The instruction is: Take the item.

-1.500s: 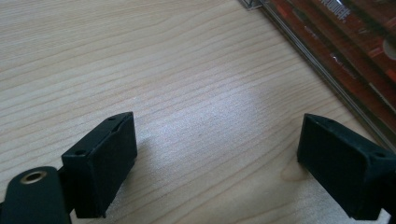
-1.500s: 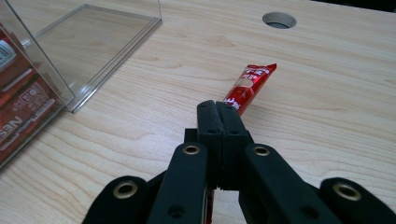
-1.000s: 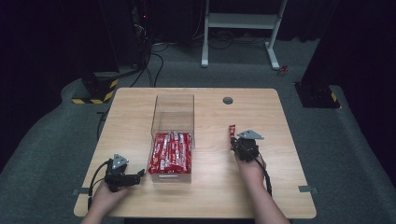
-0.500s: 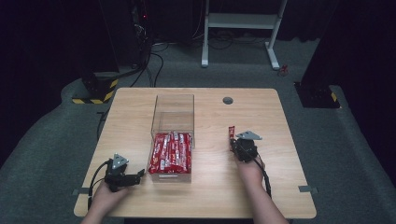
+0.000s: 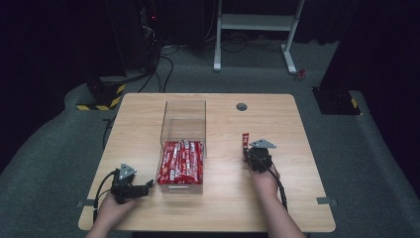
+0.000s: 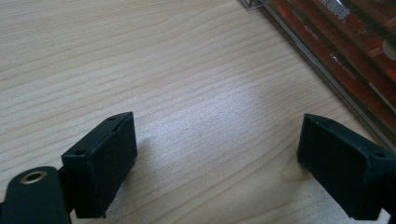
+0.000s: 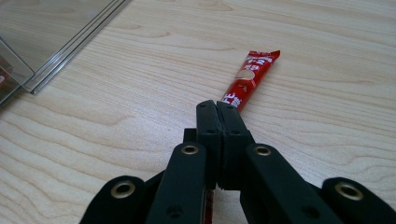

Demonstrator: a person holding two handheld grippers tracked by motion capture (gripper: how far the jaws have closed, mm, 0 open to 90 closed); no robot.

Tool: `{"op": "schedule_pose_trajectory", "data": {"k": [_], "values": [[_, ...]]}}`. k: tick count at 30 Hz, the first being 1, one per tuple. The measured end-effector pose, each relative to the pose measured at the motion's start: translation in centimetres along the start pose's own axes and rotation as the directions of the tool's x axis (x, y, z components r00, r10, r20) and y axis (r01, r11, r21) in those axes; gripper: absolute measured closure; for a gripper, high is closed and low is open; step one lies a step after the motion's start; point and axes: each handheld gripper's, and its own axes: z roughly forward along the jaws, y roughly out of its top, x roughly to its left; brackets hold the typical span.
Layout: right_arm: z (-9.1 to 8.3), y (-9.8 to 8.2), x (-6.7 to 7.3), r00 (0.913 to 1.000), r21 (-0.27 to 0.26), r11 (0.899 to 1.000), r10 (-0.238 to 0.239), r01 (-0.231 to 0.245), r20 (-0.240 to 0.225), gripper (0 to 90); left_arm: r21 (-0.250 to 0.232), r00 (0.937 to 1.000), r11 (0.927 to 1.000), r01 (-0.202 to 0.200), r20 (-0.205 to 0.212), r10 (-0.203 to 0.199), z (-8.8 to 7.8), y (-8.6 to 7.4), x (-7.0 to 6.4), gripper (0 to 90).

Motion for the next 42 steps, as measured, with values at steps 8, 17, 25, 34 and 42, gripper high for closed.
{"op": "schedule_pose_trajectory", "data": {"k": [8, 17, 25, 34, 42], "values": [[-0.1, 0.1, -0.1, 1.0, -0.007, 1.0, 0.007, -0.007, -0.002, 84.9, 0.0, 1.0, 1.0, 0.0, 0.0, 0.0, 0.0, 0.0, 0.0, 12.1], [-0.5, 0.6, -0.1, 1.0, -0.019, 1.0, 0.003, -0.003, -0.005, 76.0, 0.0, 1.0, 1.0, 0.0, 0.0, 0.0, 0.0, 0.0, 0.0, 12.1], [-1.0, 1.0, 0.4, 0.9999, -0.027, 1.0, 0.003, -0.004, -0.012, 62.2, 0.0, 1.0, 1.0, 0.0, 0.0, 0.0, 0.0, 0.0, 0.0, 12.1], [-1.9, 1.4, 0.6, 0.9997, -0.053, 0.999, 0.011, -0.012, -0.021, 51.7, 0.002, 1.0, 1.0, -0.002, 0.0, 0.002, 0.0, 0.0, 0.0, 11.9], [-2.6, 1.4, 0.7, 0.9998, -0.053, 0.999, 0.005, -0.006, -0.02, 41.9, 0.001, 1.0, 1.0, -0.001, 0.001, 0.001, 0.0, 0.0, 0.0, 11.9]]}}
